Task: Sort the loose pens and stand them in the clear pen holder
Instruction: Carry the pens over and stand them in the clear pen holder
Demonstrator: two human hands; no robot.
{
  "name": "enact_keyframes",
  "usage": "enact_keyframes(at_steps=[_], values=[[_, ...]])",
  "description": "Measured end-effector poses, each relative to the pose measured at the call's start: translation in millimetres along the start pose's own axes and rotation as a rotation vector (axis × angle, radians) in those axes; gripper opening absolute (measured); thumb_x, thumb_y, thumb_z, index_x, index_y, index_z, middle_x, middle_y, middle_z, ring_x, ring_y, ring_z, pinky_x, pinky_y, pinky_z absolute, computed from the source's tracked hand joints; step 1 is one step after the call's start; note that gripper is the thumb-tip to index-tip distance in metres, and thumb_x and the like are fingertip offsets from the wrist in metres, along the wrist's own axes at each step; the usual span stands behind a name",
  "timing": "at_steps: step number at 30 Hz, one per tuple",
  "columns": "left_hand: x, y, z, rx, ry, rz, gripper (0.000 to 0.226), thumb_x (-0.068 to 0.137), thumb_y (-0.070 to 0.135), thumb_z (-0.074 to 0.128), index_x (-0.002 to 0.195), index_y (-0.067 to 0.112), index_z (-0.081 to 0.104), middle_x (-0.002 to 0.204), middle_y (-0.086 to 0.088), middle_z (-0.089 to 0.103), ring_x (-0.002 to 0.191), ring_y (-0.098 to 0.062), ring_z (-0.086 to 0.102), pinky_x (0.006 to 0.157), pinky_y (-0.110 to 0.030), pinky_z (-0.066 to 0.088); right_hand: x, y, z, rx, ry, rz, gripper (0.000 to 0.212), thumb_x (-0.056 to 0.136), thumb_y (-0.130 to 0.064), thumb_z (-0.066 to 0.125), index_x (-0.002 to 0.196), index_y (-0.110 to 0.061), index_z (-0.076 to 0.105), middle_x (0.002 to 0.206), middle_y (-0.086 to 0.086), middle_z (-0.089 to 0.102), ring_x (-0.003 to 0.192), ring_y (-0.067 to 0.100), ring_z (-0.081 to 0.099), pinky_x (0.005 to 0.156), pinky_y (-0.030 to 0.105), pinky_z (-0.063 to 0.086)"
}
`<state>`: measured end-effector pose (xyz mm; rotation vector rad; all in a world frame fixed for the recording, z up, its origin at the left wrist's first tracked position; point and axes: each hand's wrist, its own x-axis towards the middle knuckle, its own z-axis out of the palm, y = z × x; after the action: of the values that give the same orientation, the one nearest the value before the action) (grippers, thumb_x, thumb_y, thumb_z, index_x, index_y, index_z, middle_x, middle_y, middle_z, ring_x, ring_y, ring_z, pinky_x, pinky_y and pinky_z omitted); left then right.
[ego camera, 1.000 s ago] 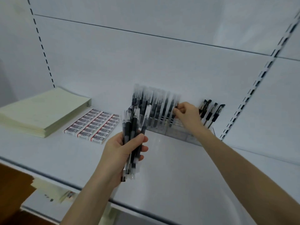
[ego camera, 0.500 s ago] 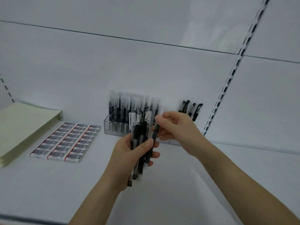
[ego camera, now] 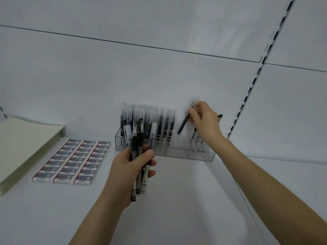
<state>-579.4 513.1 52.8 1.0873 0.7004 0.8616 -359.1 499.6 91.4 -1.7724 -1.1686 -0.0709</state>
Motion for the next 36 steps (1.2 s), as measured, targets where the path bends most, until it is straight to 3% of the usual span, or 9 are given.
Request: enact_keyframes(at_steps=[5,9,12,15,17,23,27,30,36], values=[[-0.4,0.5,-9.1,-0.038,-0.006,0.012,0.011,0.085,0.007,0.058,0.095,0.007,0.063,0.069,-0.001,0.072,0.060,-0.008,0.068,0.047,-0.019,0.052,-2.7,-2.4,16.2,-0.142,-0.143,-0.037,0.015,0.097,-0.020,0.045,0.088,-0.008,0.045,0.089,0.019,0.064,0.085,0.034,0.062,0.078,0.048,0.050],[-1.2,1.7,-10.9,-0.035,-0.032,0.018,0.011,0.085,0.008,0.058,0.095,0.008,0.063,0.071,-0.001,0.073,0.062,-0.009,0.069,0.048,-0.019,0.053,-12.5,6.1,32.2,-0.234,-0.231,0.010,0.017,0.097,-0.020,0.044,0.086,-0.007,0.045,0.076,0.012,0.058,0.077,0.036,0.060,0.066,0.037,0.046],[-1.4,2.1,-11.8,-0.028,-0.050,0.027,0.012,0.085,0.008,0.058,0.096,0.007,0.062,0.073,-0.002,0.074,0.063,-0.010,0.069,0.049,-0.019,0.053,-13.0,5.8,29.5,-0.232,-0.224,0.072,0.024,0.095,-0.025,0.050,0.101,-0.002,0.056,0.093,0.012,0.064,0.088,0.027,0.061,0.081,0.038,0.050],[0.2,3.2,-9.9,-0.025,-0.069,0.034,0.012,0.085,0.008,0.057,0.097,0.008,0.062,0.074,-0.002,0.074,0.062,-0.010,0.069,0.049,-0.019,0.053,-25.8,-3.5,17.5,-0.089,-0.117,0.115,0.033,0.091,-0.029,0.056,0.114,-0.005,0.058,0.098,0.000,0.063,0.091,0.013,0.059,0.085,0.028,0.049],[1.4,2.9,-6.3,-0.017,-0.091,0.032,0.013,0.086,0.008,0.057,0.098,0.008,0.061,0.075,-0.002,0.074,0.062,-0.011,0.069,0.048,-0.019,0.052,-40.3,-17.4,9.1,0.132,-0.085,0.146,0.024,0.089,-0.028,0.057,0.102,-0.009,0.065,0.088,-0.003,0.068,0.082,0.010,0.065,0.076,0.025,0.051],[1.3,-2.7,10.2,0.026,-0.170,0.022,0.010,0.088,0.012,0.055,0.097,0.010,0.058,0.076,-0.003,0.074,0.062,-0.015,0.070,0.048,-0.020,0.052,-69.2,-42.5,3.1,0.471,-0.411,0.275,0.013,0.087,-0.018,0.061,0.082,-0.008,0.067,0.080,0.007,0.072,0.069,0.011,0.068,0.064,0.020,0.053],[3.0,-2.4,5.0,-0.065,-0.135,-0.050,0.014,0.090,0.013,0.052,0.100,0.005,0.056,0.080,-0.008,0.074,0.068,-0.020,0.072,0.049,-0.024,0.054,-45.2,-34.8,-21.1,0.594,-0.118,0.303,0.010,0.089,-0.013,0.057,0.082,-0.009,0.061,0.073,0.003,0.071,0.059,0.011,0.068,0.056,0.020,0.055],[5.4,-2.9,-2.2,-0.124,-0.043,-0.089,0.010,0.088,0.012,0.056,0.096,0.007,0.060,0.076,-0.007,0.069,0.059,-0.014,0.069,0.046,-0.022,0.052,-23.3,-22.5,-34.2,0.358,0.130,0.198,0.004,0.091,-0.014,0.056,0.089,-0.011,0.057,0.074,0.001,0.067,0.061,0.013,0.067,0.063,0.027,0.057],[3.2,-3.8,-6.3,-0.086,-0.050,-0.055,0.011,0.087,0.013,0.057,0.093,0.006,0.063,0.064,-0.004,0.064,0.049,-0.010,0.061,0.047,-0.022,0.053,-6.6,-7.7,-13.7,0.071,0.110,0.053,0.007,0.092,-0.017,0.054,0.089,-0.011,0.055,0.079,-0.001,0.063,0.078,0.023,0.067,0.079,0.045,0.055]])
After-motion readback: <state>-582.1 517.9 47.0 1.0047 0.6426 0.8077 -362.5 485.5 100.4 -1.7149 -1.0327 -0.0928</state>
